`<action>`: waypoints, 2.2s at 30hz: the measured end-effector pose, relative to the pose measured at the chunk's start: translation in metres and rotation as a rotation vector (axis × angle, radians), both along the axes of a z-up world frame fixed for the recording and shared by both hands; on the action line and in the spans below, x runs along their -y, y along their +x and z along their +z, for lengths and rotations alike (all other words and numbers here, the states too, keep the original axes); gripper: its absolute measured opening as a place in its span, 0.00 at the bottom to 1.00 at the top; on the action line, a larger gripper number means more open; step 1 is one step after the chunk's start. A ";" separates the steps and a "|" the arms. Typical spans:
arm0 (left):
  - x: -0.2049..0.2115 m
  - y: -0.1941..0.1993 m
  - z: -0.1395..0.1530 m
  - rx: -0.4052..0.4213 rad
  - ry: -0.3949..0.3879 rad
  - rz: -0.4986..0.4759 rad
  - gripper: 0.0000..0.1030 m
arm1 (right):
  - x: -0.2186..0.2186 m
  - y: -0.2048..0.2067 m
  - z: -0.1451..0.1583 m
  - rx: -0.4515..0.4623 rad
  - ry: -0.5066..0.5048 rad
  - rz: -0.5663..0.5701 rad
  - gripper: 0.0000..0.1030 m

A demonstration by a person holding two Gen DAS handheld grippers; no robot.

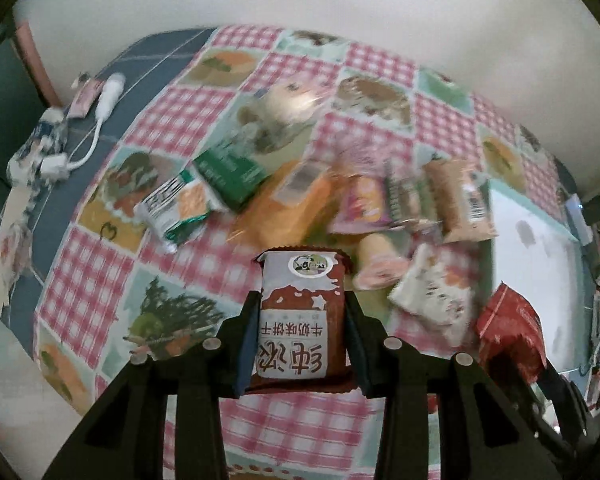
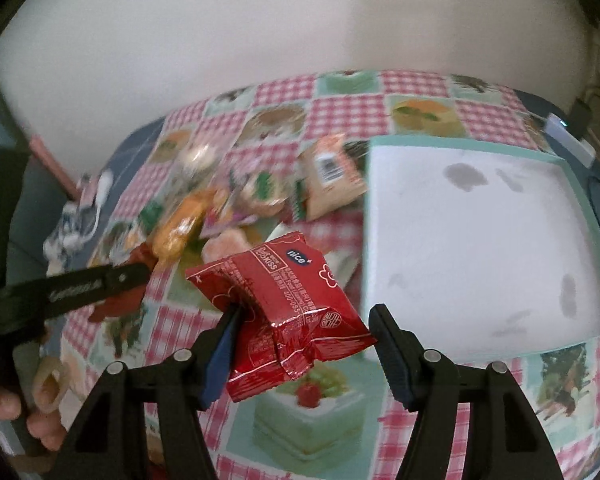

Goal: Organize snacks
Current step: 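Carry biscuit box into tray with left tool while right tool drops red packet there, then open both tools and withdraw them from the tray toward the snack pile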

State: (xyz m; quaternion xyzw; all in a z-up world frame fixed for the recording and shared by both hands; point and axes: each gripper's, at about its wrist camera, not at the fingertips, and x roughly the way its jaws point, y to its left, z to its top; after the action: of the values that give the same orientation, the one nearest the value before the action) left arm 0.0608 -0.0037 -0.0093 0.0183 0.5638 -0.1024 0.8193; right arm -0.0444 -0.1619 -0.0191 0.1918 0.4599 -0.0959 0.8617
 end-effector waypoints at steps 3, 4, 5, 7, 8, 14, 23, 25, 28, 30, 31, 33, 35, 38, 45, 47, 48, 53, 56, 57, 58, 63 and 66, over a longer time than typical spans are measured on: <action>0.024 0.003 0.008 0.011 -0.008 -0.036 0.40 | 0.021 0.000 0.005 0.014 0.004 -0.065 0.65; 0.032 0.004 0.009 0.013 -0.009 -0.049 0.40 | 0.029 0.000 0.008 0.020 0.004 -0.087 0.65; 0.043 0.004 0.011 0.015 -0.012 -0.069 0.40 | 0.039 -0.001 0.011 0.028 0.007 -0.115 0.65; 0.061 0.005 0.012 0.012 -0.018 -0.095 0.40 | 0.055 -0.003 0.012 0.040 0.021 -0.154 0.65; 0.068 0.007 0.011 0.011 -0.018 -0.106 0.40 | 0.066 -0.004 0.012 0.046 0.033 -0.181 0.65; 0.126 0.010 0.014 0.021 -0.015 -0.198 0.40 | 0.116 -0.009 0.006 0.057 0.057 -0.302 0.65; 0.201 0.015 0.003 0.012 -0.042 -0.306 0.40 | 0.176 -0.009 -0.007 0.041 0.037 -0.442 0.65; 0.217 0.016 -0.002 0.012 -0.041 -0.329 0.40 | 0.188 -0.011 -0.011 0.041 0.047 -0.472 0.65; 0.237 0.018 -0.007 0.013 -0.045 -0.354 0.40 | 0.211 -0.014 -0.018 0.034 0.054 -0.522 0.66; 0.249 0.018 -0.011 0.017 -0.052 -0.372 0.40 | 0.221 -0.015 -0.021 0.026 0.053 -0.546 0.66; 0.254 0.019 -0.013 0.016 -0.053 -0.378 0.40 | 0.226 -0.015 -0.023 0.023 0.053 -0.559 0.66; 0.263 0.019 -0.020 0.011 -0.055 -0.397 0.40 | 0.235 -0.016 -0.026 0.020 0.060 -0.576 0.66; 0.269 0.020 -0.026 0.001 -0.051 -0.408 0.40 | 0.242 -0.017 -0.027 0.021 0.058 -0.588 0.66; 0.271 0.022 -0.029 -0.001 -0.061 -0.413 0.55 | 0.249 -0.017 -0.024 0.024 0.040 -0.598 0.67; 0.259 0.026 -0.013 0.049 -0.029 -0.386 0.78 | 0.248 -0.015 -0.019 0.014 0.015 -0.585 0.78; 0.253 0.027 -0.010 0.056 -0.009 -0.373 0.79 | 0.246 -0.014 -0.017 0.009 0.002 -0.576 0.81; 0.250 0.027 -0.010 0.057 -0.002 -0.365 0.79 | 0.245 -0.014 -0.016 0.007 -0.005 -0.573 0.85; 0.224 0.030 -0.003 0.075 0.012 -0.286 0.90 | 0.236 -0.017 -0.005 0.026 -0.048 -0.544 1.00; 0.207 0.029 0.004 0.107 0.021 -0.249 0.90 | 0.226 -0.018 0.000 0.027 -0.077 -0.520 1.00; 0.202 0.028 0.006 0.118 0.022 -0.243 0.91 | 0.223 -0.019 0.002 0.028 -0.082 -0.515 1.00; 0.194 0.026 0.009 0.135 0.024 -0.234 0.91 | 0.218 -0.021 0.003 0.031 -0.085 -0.510 1.00; 0.161 0.016 0.018 0.222 0.049 -0.185 0.91 | 0.195 -0.025 0.014 0.055 -0.083 -0.482 1.00; 0.142 0.010 0.023 0.276 0.073 -0.165 0.91 | 0.178 -0.026 0.023 0.079 -0.089 -0.448 1.00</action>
State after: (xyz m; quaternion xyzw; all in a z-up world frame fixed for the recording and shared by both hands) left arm 0.0704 -0.1459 0.0137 0.1083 0.4457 -0.1454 0.8766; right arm -0.0701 -0.3396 0.0034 0.2548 0.3669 -0.2975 0.8438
